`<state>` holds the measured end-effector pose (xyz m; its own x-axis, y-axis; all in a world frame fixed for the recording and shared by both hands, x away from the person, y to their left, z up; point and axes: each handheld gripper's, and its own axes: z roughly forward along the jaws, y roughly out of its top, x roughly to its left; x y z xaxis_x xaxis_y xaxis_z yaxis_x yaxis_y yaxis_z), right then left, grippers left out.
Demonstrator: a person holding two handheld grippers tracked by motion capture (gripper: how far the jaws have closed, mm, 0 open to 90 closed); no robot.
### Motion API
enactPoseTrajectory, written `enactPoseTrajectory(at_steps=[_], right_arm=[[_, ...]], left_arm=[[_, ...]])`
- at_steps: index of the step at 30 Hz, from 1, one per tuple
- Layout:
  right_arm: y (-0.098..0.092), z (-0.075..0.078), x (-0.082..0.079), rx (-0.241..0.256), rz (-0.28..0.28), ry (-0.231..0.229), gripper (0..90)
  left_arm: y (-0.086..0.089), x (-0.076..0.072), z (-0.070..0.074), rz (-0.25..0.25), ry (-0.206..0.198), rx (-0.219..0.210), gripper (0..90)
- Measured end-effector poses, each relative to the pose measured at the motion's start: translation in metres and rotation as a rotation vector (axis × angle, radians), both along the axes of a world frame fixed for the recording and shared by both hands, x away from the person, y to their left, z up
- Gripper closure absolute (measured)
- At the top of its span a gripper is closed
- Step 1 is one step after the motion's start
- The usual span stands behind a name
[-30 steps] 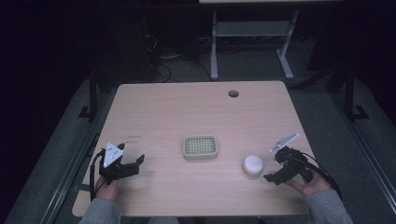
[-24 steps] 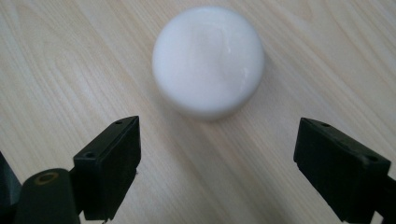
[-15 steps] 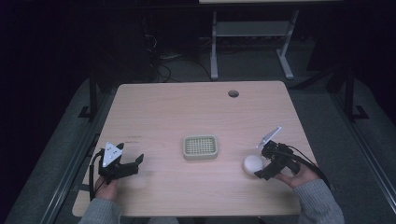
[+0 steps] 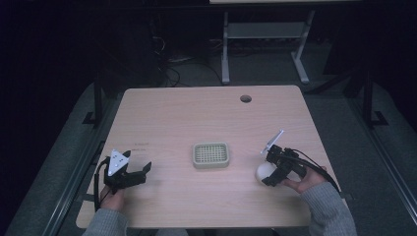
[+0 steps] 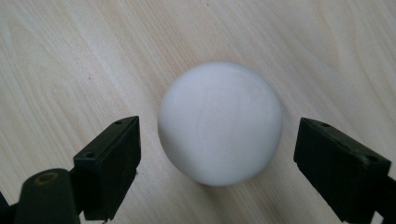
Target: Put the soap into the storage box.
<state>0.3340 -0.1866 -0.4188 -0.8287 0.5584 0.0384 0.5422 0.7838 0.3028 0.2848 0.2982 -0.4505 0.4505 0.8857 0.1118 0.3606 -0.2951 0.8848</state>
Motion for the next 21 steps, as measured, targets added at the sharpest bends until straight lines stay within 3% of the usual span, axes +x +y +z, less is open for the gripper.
enactPoseTrajectory(at_steps=[21], right_arm=[[0.015, -0.019, 0.013, -0.080, 0.011, 0.049, 14.4]], left_arm=[[0.000, 0.000, 0.001, 0.000, -0.007, -0.007, 12.8]])
